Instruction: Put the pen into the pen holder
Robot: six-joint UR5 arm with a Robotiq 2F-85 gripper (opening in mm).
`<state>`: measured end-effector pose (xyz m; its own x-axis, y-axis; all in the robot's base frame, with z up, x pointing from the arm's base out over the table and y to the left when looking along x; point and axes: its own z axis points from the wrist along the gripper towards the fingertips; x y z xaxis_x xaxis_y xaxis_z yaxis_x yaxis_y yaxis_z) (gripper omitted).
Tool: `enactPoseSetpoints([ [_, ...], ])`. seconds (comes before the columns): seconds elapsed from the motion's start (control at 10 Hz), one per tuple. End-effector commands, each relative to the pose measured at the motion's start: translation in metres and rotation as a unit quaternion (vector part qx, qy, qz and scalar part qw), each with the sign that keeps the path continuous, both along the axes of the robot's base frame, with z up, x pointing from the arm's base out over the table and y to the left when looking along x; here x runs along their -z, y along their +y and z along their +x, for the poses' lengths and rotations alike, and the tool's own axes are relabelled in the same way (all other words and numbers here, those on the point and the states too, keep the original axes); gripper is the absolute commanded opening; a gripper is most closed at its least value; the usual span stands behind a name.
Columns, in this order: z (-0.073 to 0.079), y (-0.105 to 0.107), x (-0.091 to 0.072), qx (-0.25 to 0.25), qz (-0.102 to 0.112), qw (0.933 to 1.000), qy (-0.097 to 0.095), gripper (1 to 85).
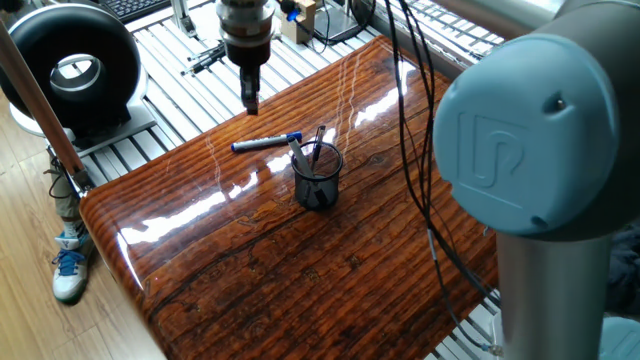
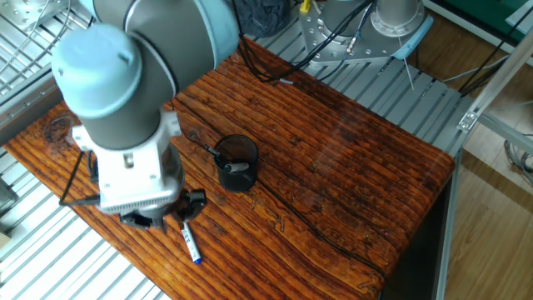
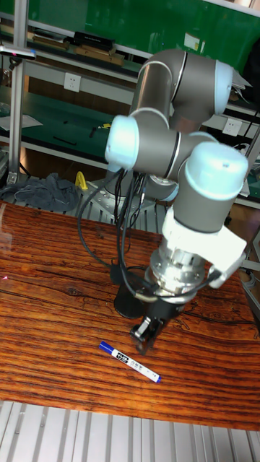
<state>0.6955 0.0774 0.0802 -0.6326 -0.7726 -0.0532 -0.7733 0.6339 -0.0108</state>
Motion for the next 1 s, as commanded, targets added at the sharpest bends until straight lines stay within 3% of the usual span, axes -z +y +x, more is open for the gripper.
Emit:
enactPoseSetpoints([
  [0.0, 0.005, 0.011, 0.017, 0.016, 0.010, 0.9998, -0.001, 31.7],
  [0.3, 0.003, 0.019, 0.030, 0.014, 0.012, 0.9998, 0.002, 32.7],
  [0.5, -0.006, 0.028, 0.038, 0.027, 0.032, 0.9989, 0.020, 34.7],
  [0.9, -0.011, 0.014, 0.070, -0.001, 0.007, 0.9999, 0.014, 36.3],
])
